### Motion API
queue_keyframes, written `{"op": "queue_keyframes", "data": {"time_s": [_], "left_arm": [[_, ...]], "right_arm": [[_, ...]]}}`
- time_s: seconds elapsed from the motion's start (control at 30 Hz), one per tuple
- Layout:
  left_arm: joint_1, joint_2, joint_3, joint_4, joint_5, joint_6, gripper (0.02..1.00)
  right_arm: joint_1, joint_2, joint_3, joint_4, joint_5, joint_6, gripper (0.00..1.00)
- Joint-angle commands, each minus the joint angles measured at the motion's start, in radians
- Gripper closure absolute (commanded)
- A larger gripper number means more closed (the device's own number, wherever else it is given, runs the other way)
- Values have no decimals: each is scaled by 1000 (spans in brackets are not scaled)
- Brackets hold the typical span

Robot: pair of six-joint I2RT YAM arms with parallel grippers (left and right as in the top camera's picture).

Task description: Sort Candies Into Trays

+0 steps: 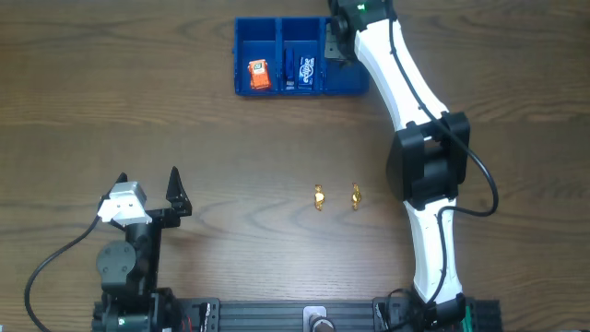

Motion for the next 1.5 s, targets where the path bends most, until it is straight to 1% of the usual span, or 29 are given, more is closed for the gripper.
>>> {"op": "queue_keyframes", "data": {"time_s": [0.03,0.1,0.17,0.27,0.33,0.37,0.43,0.53,0.6,0.67,0.73,0.77,0.83,0.93,1.07,1.33,1.5], "left_arm": [[6,-6,-14,-44,-9,14,20],[6,-6,-14,-44,-8,14,20],[6,-6,-14,-44,-8,14,20],[6,-6,-14,-44,-8,14,20],[6,-6,-14,-44,-8,14,20],[6,-6,-14,-44,-8,14,20],[6,-6,-14,-44,-8,14,20],[6,-6,-14,-44,-8,14,20],[6,-6,-14,-44,-8,14,20],[6,-6,-14,-44,-8,14,20],[6,-6,-14,-44,-8,14,20],[6,-6,-14,-44,-8,14,20],[6,-6,-14,-44,-8,14,20],[6,-6,-14,-44,-8,14,20],[6,-6,-14,-44,-8,14,23],[6,-6,-14,-44,-8,14,20],[6,-6,-14,-44,-8,14,20]], "right_arm": [[6,-1,-3,10,8,-8,566],[10,-2,-3,10,8,-12,518],[21,-31,-3,2,8,-11,509],[34,-104,-3,-24,8,-23,454],[53,-177,-3,-74,8,-30,400],[63,-207,-3,-103,7,-30,389],[90,-259,-3,-192,3,-27,327],[137,-301,-31,-314,-1,26,321],[178,-333,-110,-332,-3,52,318],[224,-386,-253,-285,-31,75,318],[265,-449,-412,-193,-74,81,318],[312,-528,-592,-78,-113,109,316],[349,-585,-716,-13,-126,150,318],[402,-648,-887,51,-126,241,316],[440,-651,-1009,87,-125,317,318],[445,-651,-1113,136,-130,342,318],[444,-651,-1179,209,-152,343,318]]}}
